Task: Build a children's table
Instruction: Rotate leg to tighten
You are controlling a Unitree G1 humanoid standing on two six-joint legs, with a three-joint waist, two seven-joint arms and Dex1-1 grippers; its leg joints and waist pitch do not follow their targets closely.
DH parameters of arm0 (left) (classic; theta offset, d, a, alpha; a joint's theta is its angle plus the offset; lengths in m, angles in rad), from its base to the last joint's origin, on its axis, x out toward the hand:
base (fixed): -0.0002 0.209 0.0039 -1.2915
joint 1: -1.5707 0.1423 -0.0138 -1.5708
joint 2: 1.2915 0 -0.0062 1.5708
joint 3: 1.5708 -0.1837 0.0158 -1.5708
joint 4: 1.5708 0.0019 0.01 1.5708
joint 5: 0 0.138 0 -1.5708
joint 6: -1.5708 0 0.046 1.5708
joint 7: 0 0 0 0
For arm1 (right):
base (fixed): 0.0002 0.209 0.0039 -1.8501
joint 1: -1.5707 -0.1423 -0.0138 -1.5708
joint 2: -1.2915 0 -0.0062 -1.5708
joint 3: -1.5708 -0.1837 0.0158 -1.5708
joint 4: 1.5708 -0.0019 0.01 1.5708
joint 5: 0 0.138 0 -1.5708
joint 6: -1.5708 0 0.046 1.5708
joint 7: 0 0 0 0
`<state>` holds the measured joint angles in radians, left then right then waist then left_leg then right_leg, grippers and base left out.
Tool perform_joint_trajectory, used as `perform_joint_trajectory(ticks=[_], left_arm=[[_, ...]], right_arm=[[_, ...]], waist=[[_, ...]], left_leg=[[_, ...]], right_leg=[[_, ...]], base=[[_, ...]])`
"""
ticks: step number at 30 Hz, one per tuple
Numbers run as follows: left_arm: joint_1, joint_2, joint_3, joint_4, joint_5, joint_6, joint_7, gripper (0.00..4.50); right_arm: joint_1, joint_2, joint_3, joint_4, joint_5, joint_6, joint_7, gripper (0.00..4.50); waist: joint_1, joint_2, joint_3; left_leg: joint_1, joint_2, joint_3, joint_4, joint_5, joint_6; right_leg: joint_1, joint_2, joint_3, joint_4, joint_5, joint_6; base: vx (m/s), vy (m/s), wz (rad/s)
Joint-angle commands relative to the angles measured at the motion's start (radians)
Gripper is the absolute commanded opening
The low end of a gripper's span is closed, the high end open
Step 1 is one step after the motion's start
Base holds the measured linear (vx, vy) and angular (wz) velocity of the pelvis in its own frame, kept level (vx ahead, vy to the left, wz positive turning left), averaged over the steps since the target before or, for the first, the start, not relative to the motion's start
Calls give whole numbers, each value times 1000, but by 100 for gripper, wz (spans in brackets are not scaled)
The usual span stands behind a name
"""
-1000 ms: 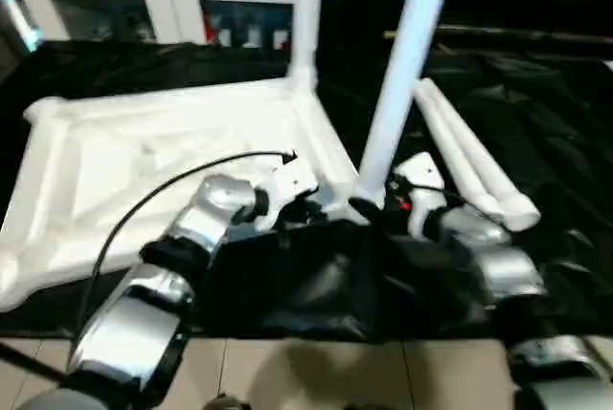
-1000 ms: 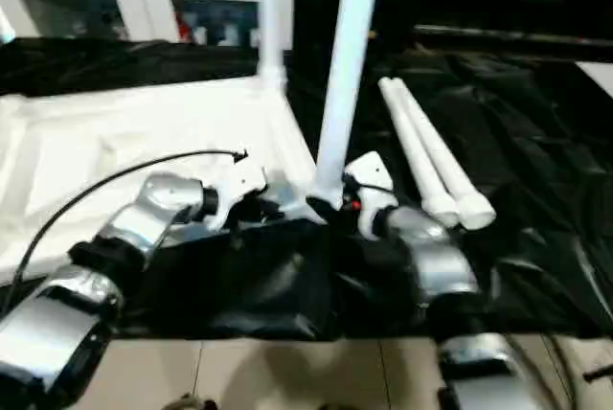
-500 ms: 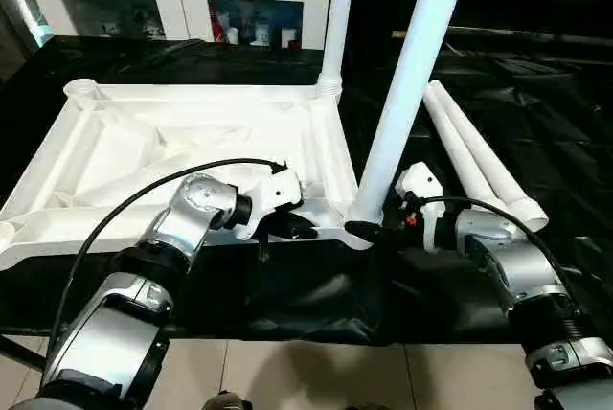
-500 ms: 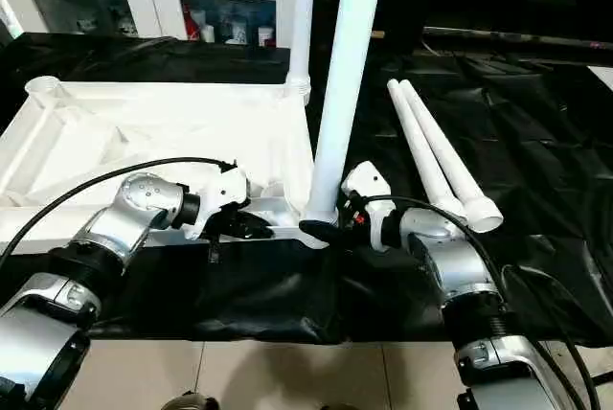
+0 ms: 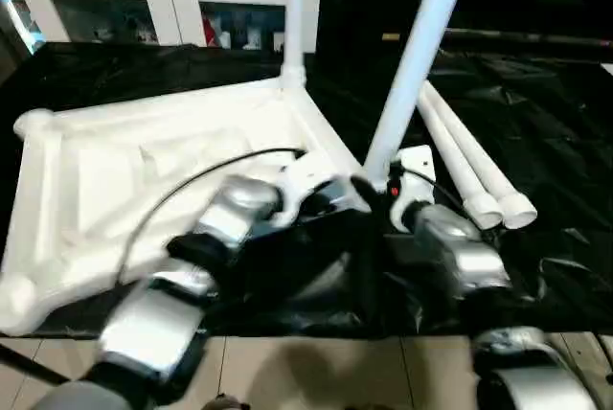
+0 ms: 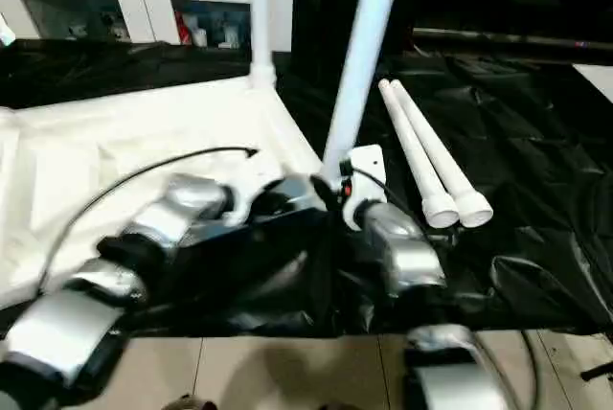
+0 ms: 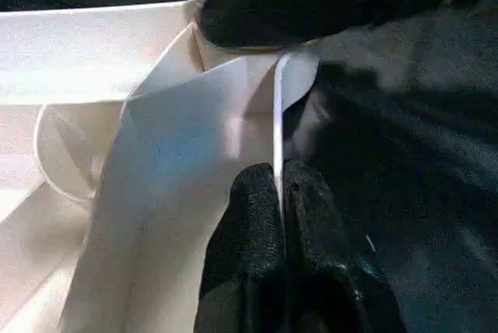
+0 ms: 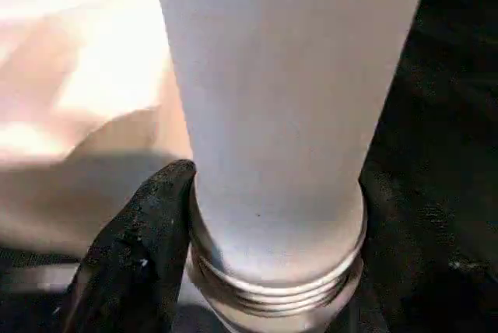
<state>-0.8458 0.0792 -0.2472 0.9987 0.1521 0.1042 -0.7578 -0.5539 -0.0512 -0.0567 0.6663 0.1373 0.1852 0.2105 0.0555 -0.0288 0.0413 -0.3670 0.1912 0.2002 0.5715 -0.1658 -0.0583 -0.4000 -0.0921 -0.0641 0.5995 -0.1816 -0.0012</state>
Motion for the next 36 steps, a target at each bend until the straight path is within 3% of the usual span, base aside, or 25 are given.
perform_joint_trajectory(ticks=[1, 5, 6, 7, 11, 15, 18, 24, 27, 28, 32, 35, 36], left_arm=[[1, -45, 26, 8, -26, -3, 49, 0], [1, -62, 19, 5, -26, -15, 36, 0], [-2, -58, 17, 13, -22, -28, 32, 0], [-1, -51, 15, 16, -20, -40, 23, 0], [7, -16, 7, 14, -13, -71, -10, 0], [26, 57, -7, -8, -10, -110, -103, 0], [38, 98, -6, -17, -20, -132, -178, 0], [77, 175, -20, -74, -61, -171, -401, 0], [86, 189, -22, -90, -69, -174, -446, 0], [89, 192, -19, -94, -71, -178, -455, 0], [100, 201, -16, -112, -74, -171, -463, 0], [102, 202, -15, -113, -75, -173, -462, 0], [105, 204, -13, -117, -76, -172, -464, 0]], right_arm=[[20, 27, -3, 72, -16, 22, -69, 272], [9, 36, 28, 75, -40, -33, -39, 272], [3, 33, 28, 79, -40, -46, -30, 327], [-2, 27, 26, 83, -34, -52, -16, 341], [-9, -3, 20, 81, -26, -74, 32, 344], [2, -101, 39, 35, -3, -63, 241, 344], [5, -172, 66, 16, -12, -97, 367, 344], [25, -311, 143, -47, -12, -90, 655, 344], [18, -325, 148, -35, -12, -100, 695, 344], [11, -327, 147, -25, -7, -100, 712, 344], [6, -320, 146, -28, 10, -82, 738, 344], [4, -316, 144, -29, 16, -75, 740, 327], [6, -313, 147, -32, 21, -67, 750, 301]], waist=[[-2, -4, -53], [-2, 0, -54], [-2, -1, -55], [-3, 0, -54], [-1, -3, -57], [6, -5, -57], [8, -6, -60], [14, 1, -64], [18, -1, -62], [22, 0, -60], [29, -2, -60], [31, -5, -60], [31, -9, -61]], left_leg=[[16, 35, -21, -67, -307, 2], [13, 36, -22, -68, -308, 14], [12, 36, -22, -68, -300, 15], [11, 36, -22, -69, -297, 19], [9, 35, -20, -66, -279, 33], [7, 35, -17, -61, -248, 62], [4, 37, -17, -58, -212, 79], [3, 43, -13, -51, -136, 123], [5, 46, -11, -50, -158, 117], [7, 46, -11, -52, -181, 105], [9, 49, -12, -53, -184, 86], [9, 47, -12, -53, -178, 83], [8, 46, -11, -52, -172, 85]], right_leg=[[32, -57, 42, -94, -344, -167], [33, -57, 42, -94, -330, -162], [35, -56, 41, -91, -315, -164], [36, -55, 41, -91, -304, -167], [39, -56, 42, -87, -266, -181], [46, -56, 40, -84, -228, -192], [49, -58, 39, -77, -192, -206], [52, -52, 36, -52, -20, -276], [49, -54, 36, -53, -40, -288], [48, -55, 36, -57, -85, -280], [47, -59, 38, -59, -124, -265], [46, -57, 38, -58, -121, -262], [47, -57, 38, -58, -121, -258]], base=[[0, 0, 0], [0, 0, 0], [0, 0, 0], [0, 0, 0], [0, 0, 0], [0, 0, 0], [0, 0, 0], [0, 0, 0], [0, 0, 0], [0, 0, 0], [0, 0, 0], [0, 0, 0], [0, 0, 0]])
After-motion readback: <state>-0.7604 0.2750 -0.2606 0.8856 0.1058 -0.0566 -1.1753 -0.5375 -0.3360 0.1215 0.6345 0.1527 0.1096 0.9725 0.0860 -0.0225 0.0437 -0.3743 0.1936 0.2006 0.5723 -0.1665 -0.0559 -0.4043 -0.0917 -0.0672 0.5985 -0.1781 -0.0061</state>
